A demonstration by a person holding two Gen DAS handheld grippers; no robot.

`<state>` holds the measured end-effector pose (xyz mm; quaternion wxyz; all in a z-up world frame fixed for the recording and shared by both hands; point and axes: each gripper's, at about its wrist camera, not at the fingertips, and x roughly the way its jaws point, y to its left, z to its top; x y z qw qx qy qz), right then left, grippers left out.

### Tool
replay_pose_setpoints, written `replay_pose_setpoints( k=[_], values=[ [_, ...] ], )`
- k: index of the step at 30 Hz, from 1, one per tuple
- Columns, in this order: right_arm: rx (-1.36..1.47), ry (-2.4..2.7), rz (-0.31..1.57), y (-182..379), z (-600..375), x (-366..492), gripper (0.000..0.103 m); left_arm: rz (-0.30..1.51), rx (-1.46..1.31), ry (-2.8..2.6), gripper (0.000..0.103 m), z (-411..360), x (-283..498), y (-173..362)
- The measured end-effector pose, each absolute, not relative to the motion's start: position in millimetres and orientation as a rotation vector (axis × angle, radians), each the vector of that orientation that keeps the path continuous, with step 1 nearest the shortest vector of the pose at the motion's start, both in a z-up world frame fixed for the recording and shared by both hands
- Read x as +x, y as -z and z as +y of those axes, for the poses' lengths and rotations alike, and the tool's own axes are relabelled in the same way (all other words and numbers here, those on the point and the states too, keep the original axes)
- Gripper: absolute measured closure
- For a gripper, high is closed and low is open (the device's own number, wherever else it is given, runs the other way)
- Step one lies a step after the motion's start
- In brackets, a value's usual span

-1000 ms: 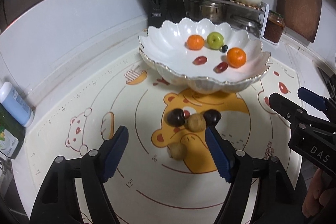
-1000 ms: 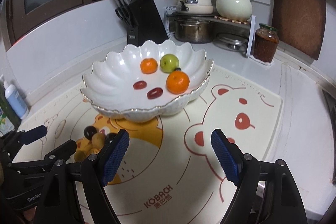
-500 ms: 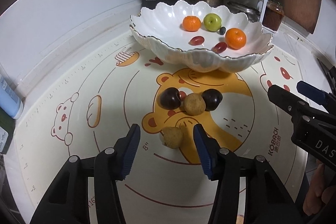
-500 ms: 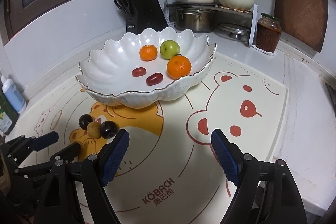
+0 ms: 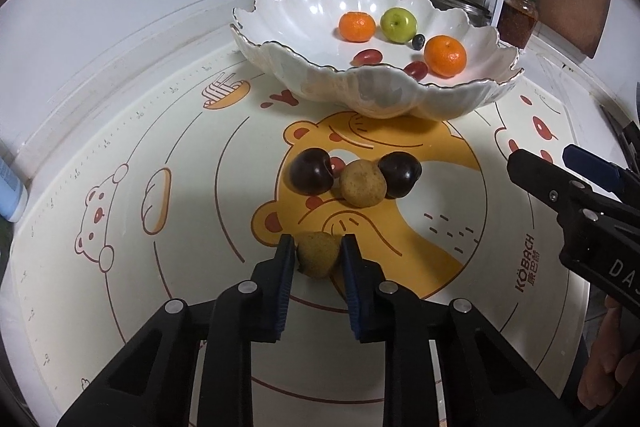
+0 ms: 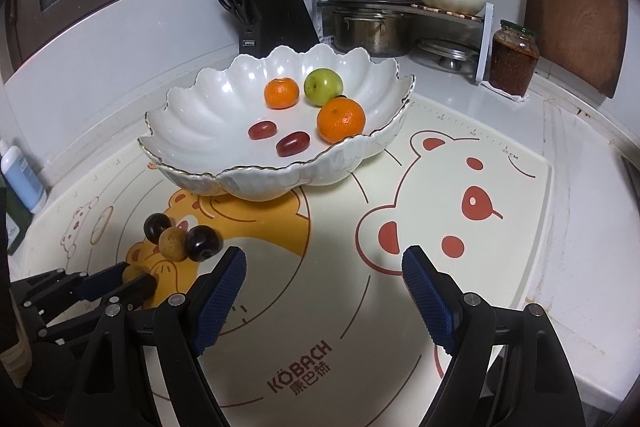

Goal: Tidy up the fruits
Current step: 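Close the left tool on a small brown round fruit, then move the right tool to a dark grape and close on it while the left tool holds its fruit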

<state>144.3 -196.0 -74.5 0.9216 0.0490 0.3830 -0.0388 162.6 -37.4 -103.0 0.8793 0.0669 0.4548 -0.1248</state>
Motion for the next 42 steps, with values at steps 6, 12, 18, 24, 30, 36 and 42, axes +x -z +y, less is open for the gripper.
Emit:
replay_pose_setpoints(
  k=[6,12,18,24,30,36,42],
  values=[
    [0.097,0.073,0.789,77,-195,147,0.022,0.944,0.137,0.254,0.080,-36,163,103],
    [0.093,0.057,0.792,77,-189,150,0.022,0.937,0.125,0.237,0.080,-29,164,100],
    [0.085,0.021,0.801,78,-178,155,0.022,0.940,0.115,0.218,0.080,-20,165,99],
    [0.051,-0.028,0.817,82,-158,163,0.022,0.942,0.107,0.190,0.080,-7,168,99],
    [0.030,-0.054,0.846,91,-146,173,0.027,0.948,0.093,0.176,0.080,3,172,101],
    [0.021,-0.084,0.863,95,-139,176,0.031,0.952,0.082,0.172,0.080,8,173,101],
    [0.001,-0.128,0.849,93,-127,176,0.038,0.951,0.071,0.160,0.080,15,174,99]
  ],
)
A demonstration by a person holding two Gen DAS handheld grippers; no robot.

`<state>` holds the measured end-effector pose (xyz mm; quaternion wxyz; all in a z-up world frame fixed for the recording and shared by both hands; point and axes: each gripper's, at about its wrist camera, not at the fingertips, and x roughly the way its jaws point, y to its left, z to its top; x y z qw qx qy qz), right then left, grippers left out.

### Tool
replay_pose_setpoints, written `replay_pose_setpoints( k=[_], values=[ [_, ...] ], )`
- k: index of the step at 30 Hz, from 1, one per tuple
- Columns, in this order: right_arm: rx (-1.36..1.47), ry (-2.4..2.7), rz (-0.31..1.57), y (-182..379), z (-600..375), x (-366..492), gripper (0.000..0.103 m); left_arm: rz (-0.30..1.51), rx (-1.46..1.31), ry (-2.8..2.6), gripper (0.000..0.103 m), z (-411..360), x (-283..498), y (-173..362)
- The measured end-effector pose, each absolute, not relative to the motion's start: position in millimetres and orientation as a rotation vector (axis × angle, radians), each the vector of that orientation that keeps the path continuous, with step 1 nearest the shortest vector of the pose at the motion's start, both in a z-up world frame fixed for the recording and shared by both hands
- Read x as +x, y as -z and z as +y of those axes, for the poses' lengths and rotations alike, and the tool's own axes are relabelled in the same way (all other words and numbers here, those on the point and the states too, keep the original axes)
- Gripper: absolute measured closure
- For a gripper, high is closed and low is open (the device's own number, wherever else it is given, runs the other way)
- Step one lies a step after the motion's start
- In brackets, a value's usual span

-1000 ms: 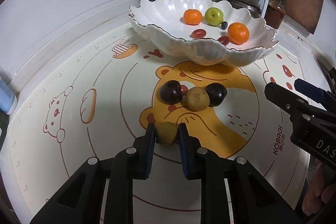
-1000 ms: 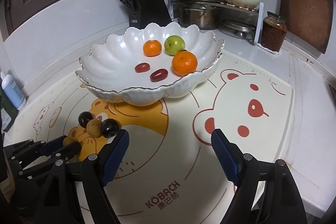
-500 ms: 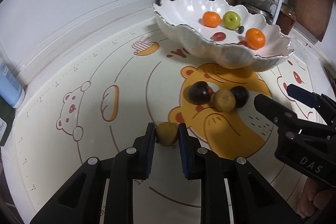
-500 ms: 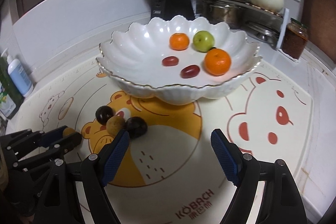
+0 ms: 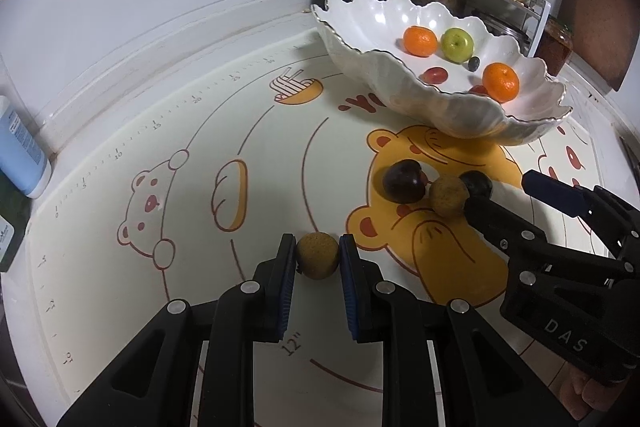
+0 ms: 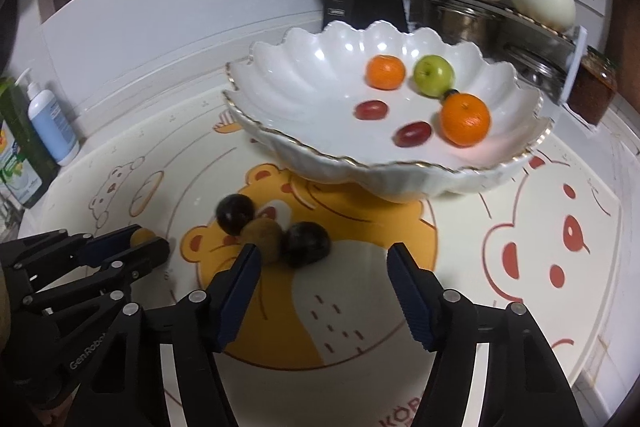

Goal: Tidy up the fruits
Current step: 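Move the right tool to a dark grape and close on it while the left tool holds its fruit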

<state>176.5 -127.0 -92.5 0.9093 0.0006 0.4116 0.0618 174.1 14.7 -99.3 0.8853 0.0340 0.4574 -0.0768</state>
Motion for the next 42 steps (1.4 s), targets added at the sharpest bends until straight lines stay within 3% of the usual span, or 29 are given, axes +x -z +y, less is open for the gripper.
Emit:
replay_pose_setpoints(
  k=[11,16,28,32,34,42],
  values=[
    [-0.053,-0.164,0.844,91,-107,188,0.041,0.957,0.054,0.137,0.080,27,177,101],
    [-0.064,-0.176,0.835,90,-106,188,0.058,0.959,0.052,0.141,0.080,27,178,102],
    [-0.133,-0.214,0.808,86,-90,185,0.066,0.962,0.046,0.137,0.080,29,178,101],
    [-0.138,-0.209,0.806,86,-92,183,0.073,0.964,0.048,0.144,0.080,27,178,101],
    [-0.132,-0.237,0.814,85,-92,182,0.082,0.963,0.048,0.146,0.080,26,177,100],
    [-0.140,-0.233,0.827,87,-88,183,0.082,0.960,0.043,0.139,0.080,28,176,99]
  ],
)
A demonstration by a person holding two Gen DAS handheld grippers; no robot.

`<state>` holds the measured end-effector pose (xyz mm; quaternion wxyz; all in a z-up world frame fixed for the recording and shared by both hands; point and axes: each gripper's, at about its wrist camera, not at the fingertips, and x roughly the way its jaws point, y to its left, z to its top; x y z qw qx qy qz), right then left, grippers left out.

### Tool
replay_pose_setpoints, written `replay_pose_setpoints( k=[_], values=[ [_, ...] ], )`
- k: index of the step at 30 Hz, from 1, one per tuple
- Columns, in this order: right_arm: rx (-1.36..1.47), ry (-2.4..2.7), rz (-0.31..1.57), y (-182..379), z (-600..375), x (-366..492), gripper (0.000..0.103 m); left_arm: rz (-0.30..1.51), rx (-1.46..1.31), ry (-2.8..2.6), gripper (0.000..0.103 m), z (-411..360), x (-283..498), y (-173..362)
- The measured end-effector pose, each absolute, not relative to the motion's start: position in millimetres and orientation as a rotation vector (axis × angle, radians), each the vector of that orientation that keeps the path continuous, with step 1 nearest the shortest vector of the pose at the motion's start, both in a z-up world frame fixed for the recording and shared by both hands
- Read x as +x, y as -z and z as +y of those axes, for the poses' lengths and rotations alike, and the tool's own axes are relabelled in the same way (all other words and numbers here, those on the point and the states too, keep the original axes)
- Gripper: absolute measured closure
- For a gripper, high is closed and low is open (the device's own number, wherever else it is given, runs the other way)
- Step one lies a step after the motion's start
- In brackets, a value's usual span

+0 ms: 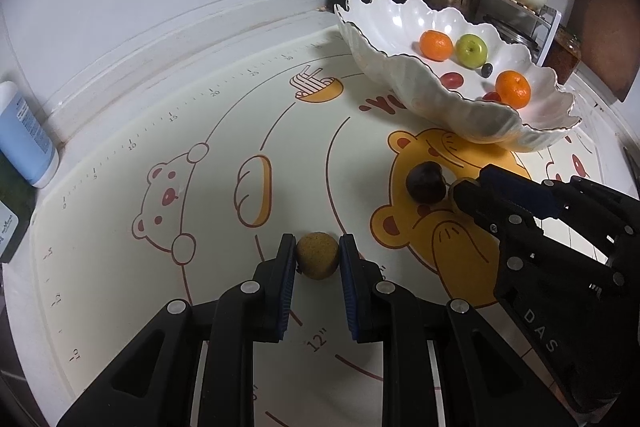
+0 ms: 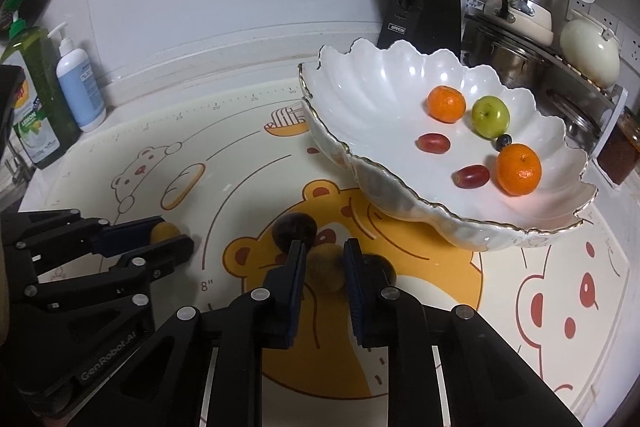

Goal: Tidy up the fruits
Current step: 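Move the right tool to a dark grape and close on it while the left tool holds its fruit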

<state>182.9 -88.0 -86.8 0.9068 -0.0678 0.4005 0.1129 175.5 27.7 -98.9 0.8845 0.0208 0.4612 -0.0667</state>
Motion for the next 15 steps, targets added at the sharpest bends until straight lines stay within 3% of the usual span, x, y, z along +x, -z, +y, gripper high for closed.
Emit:
replay_pose_setpoints(
  k=[8,15],
  values=[
    [-0.219,-0.200,0.826,87.8,-79.3,181.4,0.083,0.964,0.039,0.136,0.080,28.9,174.8,97.5],
    [-0.215,-0.202,0.828,85.2,-81.1,181.4,0.090,0.961,0.040,0.142,0.080,27.2,174.5,96.5]
  ],
)
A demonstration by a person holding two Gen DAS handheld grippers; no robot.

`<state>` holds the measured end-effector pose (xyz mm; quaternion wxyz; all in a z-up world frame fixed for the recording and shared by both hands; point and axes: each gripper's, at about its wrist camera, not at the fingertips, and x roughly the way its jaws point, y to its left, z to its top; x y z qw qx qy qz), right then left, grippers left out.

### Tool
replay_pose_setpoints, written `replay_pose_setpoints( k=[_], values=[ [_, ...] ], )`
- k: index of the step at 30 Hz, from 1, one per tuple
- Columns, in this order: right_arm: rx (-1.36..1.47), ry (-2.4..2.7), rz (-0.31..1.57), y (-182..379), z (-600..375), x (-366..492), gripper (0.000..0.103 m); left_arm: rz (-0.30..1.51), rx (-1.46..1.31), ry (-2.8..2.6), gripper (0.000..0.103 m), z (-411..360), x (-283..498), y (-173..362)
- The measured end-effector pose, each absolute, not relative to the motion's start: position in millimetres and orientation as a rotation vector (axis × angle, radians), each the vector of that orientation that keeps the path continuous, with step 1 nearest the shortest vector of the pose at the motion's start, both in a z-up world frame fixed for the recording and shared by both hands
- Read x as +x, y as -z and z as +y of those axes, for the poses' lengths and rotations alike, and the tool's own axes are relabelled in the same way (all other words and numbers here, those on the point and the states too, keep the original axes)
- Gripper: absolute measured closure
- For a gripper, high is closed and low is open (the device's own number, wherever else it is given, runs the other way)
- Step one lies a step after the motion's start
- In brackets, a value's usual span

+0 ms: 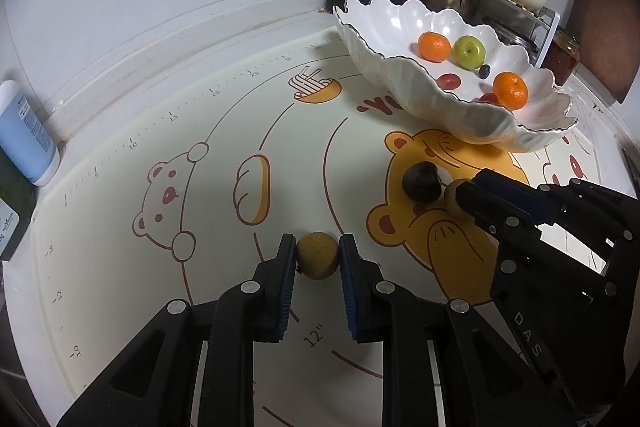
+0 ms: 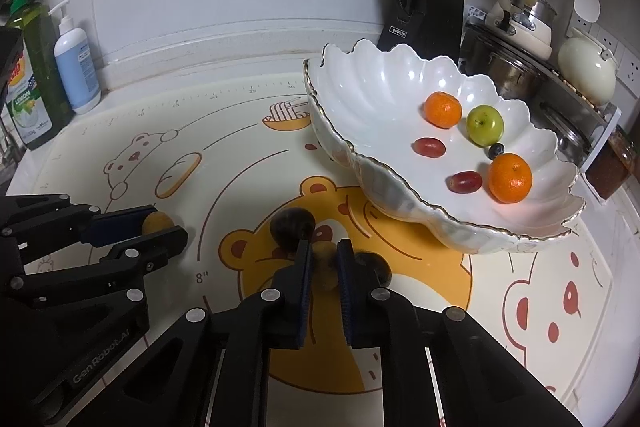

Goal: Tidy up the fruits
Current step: 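Move the right tool to a dark grape and close on it while the left tool holds its fruit, then carry the brown fruit with the left tool over the bowl while the right tool carries the grape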

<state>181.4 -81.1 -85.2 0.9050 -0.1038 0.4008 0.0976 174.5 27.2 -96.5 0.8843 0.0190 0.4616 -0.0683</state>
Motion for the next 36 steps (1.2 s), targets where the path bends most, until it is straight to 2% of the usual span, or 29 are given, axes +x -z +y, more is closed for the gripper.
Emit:
replay_pose_setpoints(
  k=[4,11,36],
  values=[
    [-0.200,-0.207,0.826,82,-83,180,0.099,0.957,0.041,0.146,0.080,26,174,94],
    [-0.189,-0.207,0.830,81,-88,177,0.101,0.953,0.044,0.151,0.080,23,172,91],
    [-0.122,-0.212,0.844,85,-119,165,0.099,0.941,0.056,0.176,0.080,10,168,86]
  ],
)
